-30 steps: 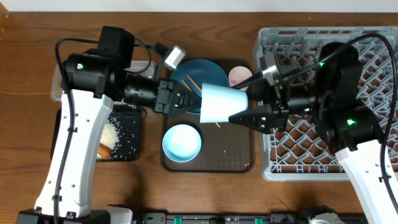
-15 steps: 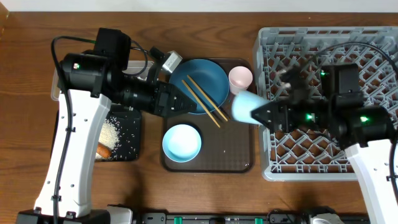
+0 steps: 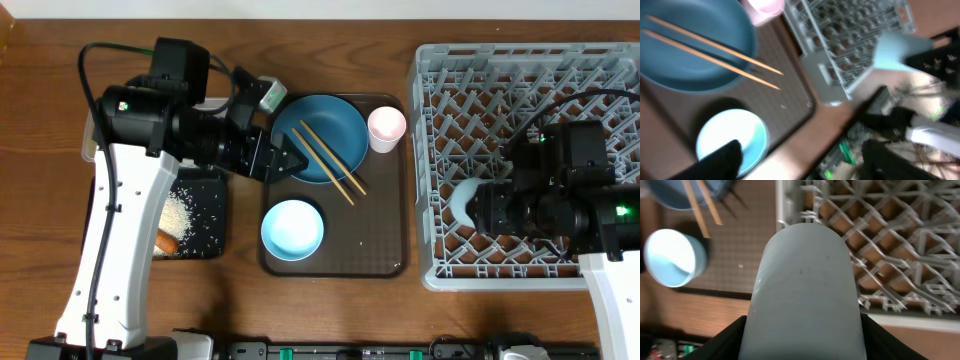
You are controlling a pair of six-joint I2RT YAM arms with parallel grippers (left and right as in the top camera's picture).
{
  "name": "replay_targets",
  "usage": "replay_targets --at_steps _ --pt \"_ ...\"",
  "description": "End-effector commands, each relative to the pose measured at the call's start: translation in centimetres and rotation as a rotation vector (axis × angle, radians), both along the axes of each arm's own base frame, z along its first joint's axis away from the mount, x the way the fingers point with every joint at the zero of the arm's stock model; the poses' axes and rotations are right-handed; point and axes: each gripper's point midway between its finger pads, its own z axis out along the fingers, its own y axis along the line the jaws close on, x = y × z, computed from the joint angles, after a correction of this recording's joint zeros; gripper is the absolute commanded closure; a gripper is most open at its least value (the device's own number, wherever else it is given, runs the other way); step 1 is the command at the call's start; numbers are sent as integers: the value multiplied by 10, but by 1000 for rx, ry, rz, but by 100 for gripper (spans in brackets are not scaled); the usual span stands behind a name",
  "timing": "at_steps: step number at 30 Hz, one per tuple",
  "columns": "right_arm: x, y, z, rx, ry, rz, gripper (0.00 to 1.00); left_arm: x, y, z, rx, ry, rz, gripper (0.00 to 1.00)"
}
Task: Sort waste into correct bins and load items into the dishwasher rack
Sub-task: 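Open the left gripper and carry the cup right toward the rack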
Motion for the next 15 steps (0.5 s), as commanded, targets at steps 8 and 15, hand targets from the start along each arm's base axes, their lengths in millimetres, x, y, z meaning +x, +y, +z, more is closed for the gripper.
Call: replay_targets --at_steps 8,15 --pt "1 -22 -13 -115 87 -75 55 16 22 -12 148 -53 59 7" --pt "8 -14 -27 -125 144 -38 55 16 22 -12 147 -53 59 5"
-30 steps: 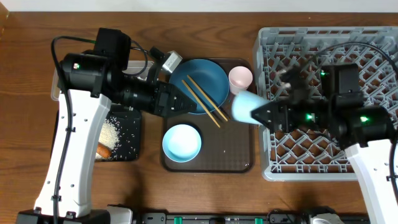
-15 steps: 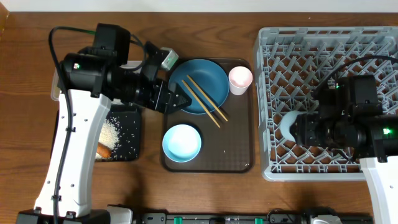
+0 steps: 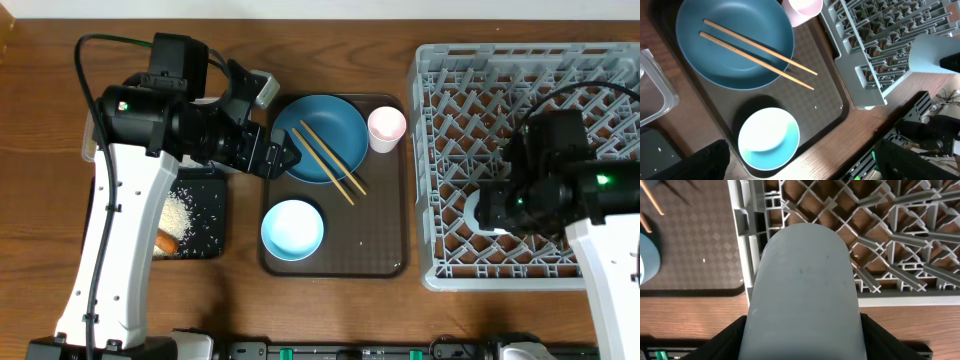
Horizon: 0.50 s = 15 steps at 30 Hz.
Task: Sort waste into correct bins and load items into the dishwasher rack
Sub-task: 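Open the left gripper and carry the cup right toward the rack, then lower the light blue cup into the rack and release it with the right gripper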
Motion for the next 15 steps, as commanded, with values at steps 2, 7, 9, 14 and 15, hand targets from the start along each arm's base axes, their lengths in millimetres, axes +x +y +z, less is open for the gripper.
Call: replay_targets --at_steps 2,7,9,14,15 --pt "6 6 -5 -14 26 14 55 2 3 0 12 -7 6 5" --pt "11 12 -18 -21 75 35 55 2 3 0 12 -7 6 4" --pt "13 11 -22 -29 92 36 55 2 3 0 12 -7 6 4" --pt "16 9 -28 -49 110 34 55 2 3 0 12 -7 6 4" --pt "17 9 -29 -49 112 34 55 2 3 0 12 -7 6 4"
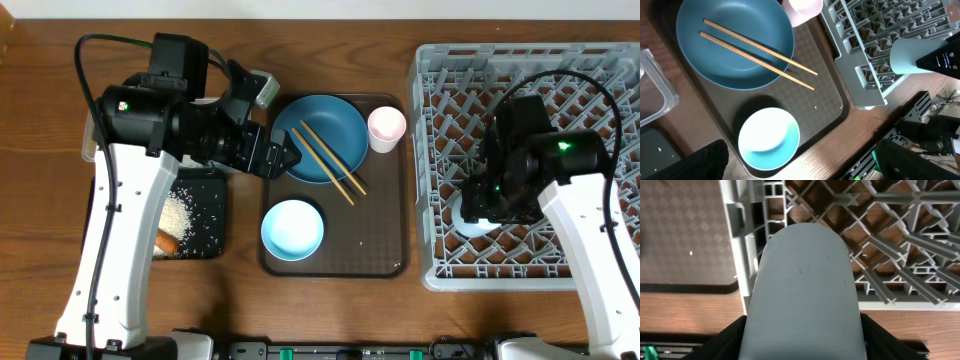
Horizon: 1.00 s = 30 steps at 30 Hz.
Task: Sort waste into correct bins and load items into the dishwasher rack
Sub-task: 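Lower the light blue cup into the rack and release it with the right gripper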
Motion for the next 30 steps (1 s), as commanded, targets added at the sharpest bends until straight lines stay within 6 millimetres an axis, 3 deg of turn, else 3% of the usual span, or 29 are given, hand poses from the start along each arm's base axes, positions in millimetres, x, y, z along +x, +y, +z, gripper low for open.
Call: replay_targets --at_steps 1,15,23,30 --pt "6 -1 0 -16 -8 -13 55 2 3 0 12 -7 6 4" --pt "4 1 -17 -22 36 -7 57 2 3 0 12 -7 6 3" --pt "-1 1 -42 -19 61 -5 56 2 3 0 12 -7 6 3" --pt "-2 1 -52 -18 62 -5 56 2 3 0 12 -7 6 3"
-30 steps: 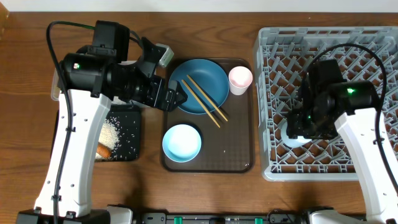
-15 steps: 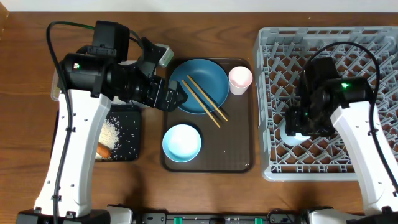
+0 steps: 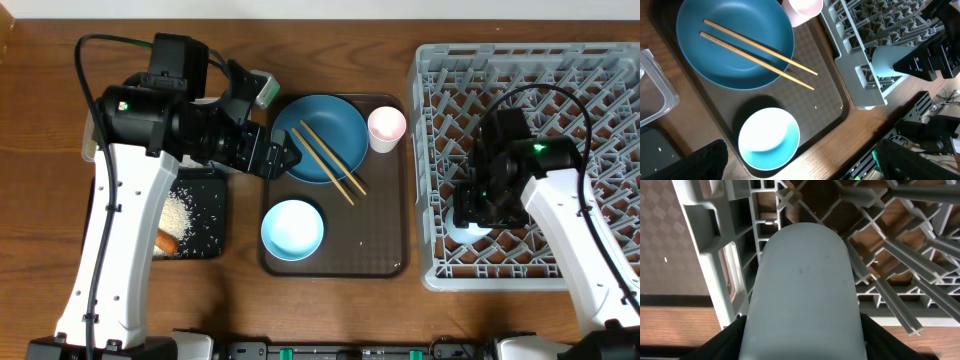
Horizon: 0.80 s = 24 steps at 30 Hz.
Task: Sort waste into correct bins and load items into the dishwasher rack
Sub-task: 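Lower the light blue cup into the rack and release it with the right gripper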
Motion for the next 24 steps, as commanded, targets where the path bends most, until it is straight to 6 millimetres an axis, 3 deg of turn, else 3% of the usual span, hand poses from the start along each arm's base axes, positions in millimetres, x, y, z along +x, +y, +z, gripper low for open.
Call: replay_targets --at_steps 1,6,16,21,24 --pt "-3 1 -5 -12 9 -5 56 2 2 0 11 -7 6 3" --pt "-2 1 -16 -11 1 -5 51 2 2 0 11 -7 6 3" --pt "-3 1 -19 -10 3 -4 16 2 2 0 11 -7 6 3" --pt "-2 4 -17 8 4 6 15 2 2 0 11 -7 6 3" --pt "3 5 -6 10 -13 7 15 2 2 0 11 -7 6 3"
